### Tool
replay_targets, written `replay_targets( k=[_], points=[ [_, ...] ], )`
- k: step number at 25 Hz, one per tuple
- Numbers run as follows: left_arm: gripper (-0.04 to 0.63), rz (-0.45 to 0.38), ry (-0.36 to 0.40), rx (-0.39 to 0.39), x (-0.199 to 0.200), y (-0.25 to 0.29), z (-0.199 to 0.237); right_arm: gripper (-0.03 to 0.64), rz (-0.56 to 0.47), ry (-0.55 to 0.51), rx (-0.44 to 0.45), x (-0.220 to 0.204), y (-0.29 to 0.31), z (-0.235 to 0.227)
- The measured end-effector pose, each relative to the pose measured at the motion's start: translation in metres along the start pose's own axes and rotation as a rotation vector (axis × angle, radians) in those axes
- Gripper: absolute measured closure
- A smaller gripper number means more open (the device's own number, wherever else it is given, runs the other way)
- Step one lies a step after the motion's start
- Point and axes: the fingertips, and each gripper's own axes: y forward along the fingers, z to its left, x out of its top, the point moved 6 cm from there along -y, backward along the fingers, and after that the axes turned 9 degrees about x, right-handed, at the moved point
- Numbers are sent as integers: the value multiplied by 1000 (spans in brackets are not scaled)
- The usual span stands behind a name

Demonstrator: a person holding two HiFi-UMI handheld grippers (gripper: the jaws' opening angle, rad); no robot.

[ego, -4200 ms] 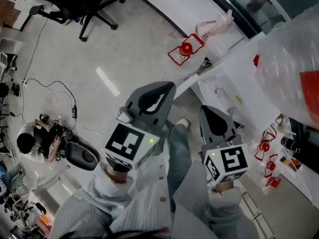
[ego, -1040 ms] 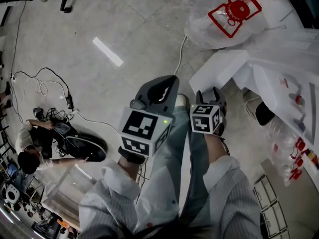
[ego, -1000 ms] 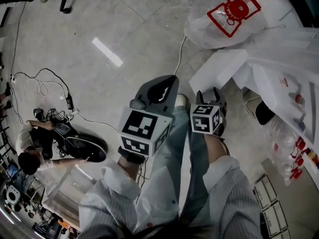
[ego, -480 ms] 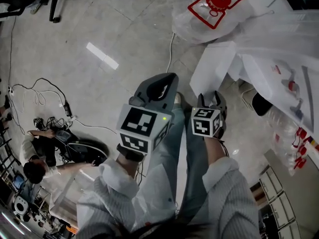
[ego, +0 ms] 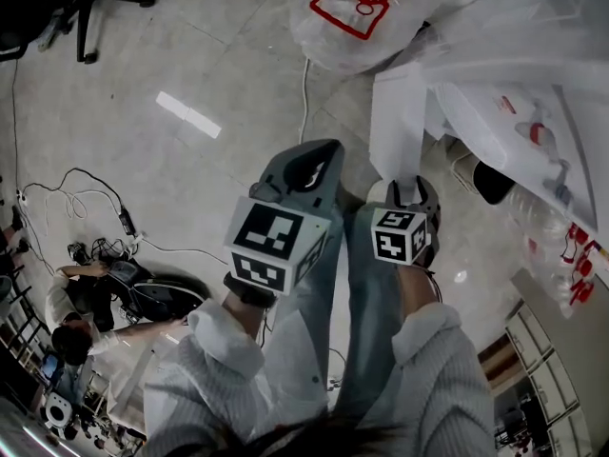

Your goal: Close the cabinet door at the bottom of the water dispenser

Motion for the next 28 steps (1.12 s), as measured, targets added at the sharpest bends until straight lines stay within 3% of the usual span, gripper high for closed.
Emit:
replay_targets(
  k=[13, 24, 28],
  points=[
    [584, 27, 32, -22, -4, 19, -41, 413, 20, 266, -46, -55, -4, -63],
    [584, 12, -7, 18, -5, 35, -64, 413, 20, 522, 6, -80, 6, -111],
    [584, 2, -45, 58, -7, 40, -68, 413, 15, 507, 18, -83, 10, -131]
  ],
)
